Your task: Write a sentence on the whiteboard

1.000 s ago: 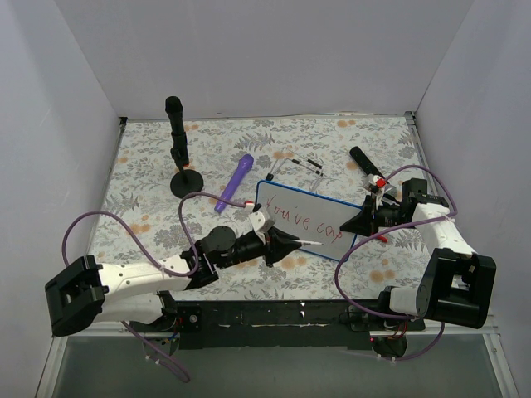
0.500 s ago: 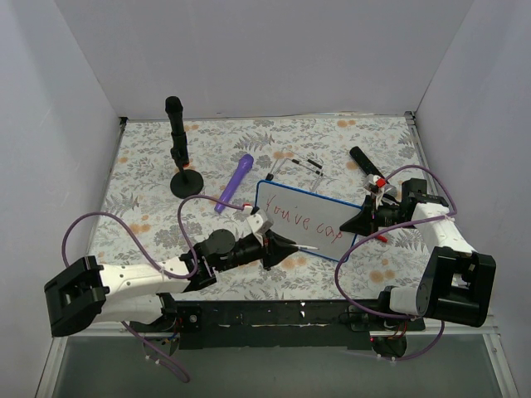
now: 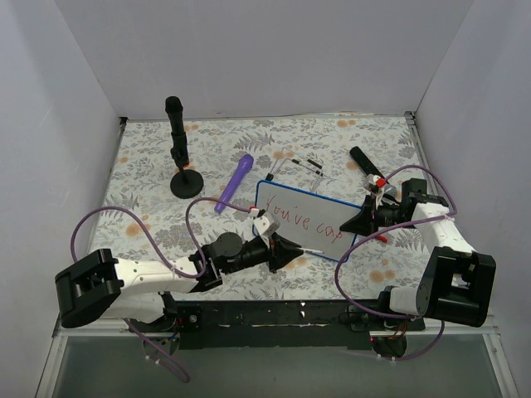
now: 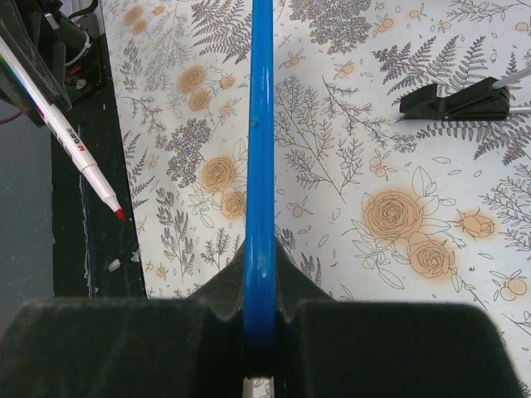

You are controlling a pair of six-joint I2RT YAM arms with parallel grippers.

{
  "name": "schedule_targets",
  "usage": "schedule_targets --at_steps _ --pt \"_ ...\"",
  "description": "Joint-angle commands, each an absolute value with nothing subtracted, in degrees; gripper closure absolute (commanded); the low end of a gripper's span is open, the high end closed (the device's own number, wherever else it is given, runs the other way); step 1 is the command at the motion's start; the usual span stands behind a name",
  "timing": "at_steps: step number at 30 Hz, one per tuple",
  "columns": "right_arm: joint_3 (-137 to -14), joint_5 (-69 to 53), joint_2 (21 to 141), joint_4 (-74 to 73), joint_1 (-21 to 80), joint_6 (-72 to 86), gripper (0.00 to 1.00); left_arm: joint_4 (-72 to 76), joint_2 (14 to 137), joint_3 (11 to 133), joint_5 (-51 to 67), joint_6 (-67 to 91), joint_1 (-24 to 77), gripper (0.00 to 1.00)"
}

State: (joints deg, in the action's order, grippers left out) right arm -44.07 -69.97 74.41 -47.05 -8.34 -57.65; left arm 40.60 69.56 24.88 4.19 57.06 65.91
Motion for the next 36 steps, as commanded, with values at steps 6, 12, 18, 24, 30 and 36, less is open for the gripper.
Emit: schedule_targets --at_steps 6,12,18,24,30,36 --pt "-45.09 -71.89 74.0 -48.08 -8.35 -58.18 0.99 46.23 74.96 28.56 2.02 58.36 66.36 1.0" --pt "-45.09 -72.07 73.48 -48.16 -8.35 -58.1 0.99 49.22 79.53 30.23 1.41 58.98 66.36 1.0" --pt "-45.09 -72.25 73.21 -48.25 -8.26 -58.18 0.99 49.92 82.0 31.9 0.79 58.19 66.36 1.0" --pt "-45.0 -72.25 72.86 -48.43 -8.35 -58.27 0.99 48.43 80.6 31.21 0.62 57.66 66.36 1.0" --pt "-45.18 -72.25 73.56 -48.51 -8.35 -58.53 0.99 46.85 77.87 29.53 0.7 57.57 66.36 1.0" --pt "-45.09 -72.16 73.92 -48.34 -8.35 -58.54 0.99 45.44 76.55 29.18 0.7 57.22 66.45 1.0"
